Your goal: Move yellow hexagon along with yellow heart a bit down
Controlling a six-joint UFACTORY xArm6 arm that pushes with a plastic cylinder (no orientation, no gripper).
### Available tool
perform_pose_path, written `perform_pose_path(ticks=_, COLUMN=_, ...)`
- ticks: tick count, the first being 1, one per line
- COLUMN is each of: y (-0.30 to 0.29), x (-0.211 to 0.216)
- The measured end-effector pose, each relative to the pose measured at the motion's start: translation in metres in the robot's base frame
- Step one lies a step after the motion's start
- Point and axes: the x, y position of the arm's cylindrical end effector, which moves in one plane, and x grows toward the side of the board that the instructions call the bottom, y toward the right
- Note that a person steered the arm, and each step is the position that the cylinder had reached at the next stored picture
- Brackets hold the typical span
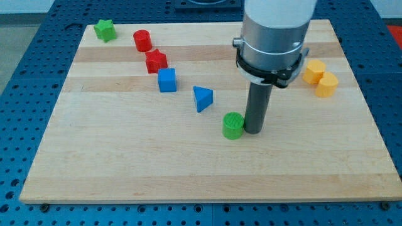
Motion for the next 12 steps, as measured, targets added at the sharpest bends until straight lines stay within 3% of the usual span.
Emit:
perform_pose_path(ticks=3, y=-0.017, x=0.017)
perform_pose_path(ticks=4, y=0.017, x=0.029)
perform_pose_path(ticks=7, y=0.025, x=-0.074)
perform_pose_path(ticks=10, y=0.025, x=-0.076)
perform_pose_path(ticks=12, y=0.022, x=-0.124)
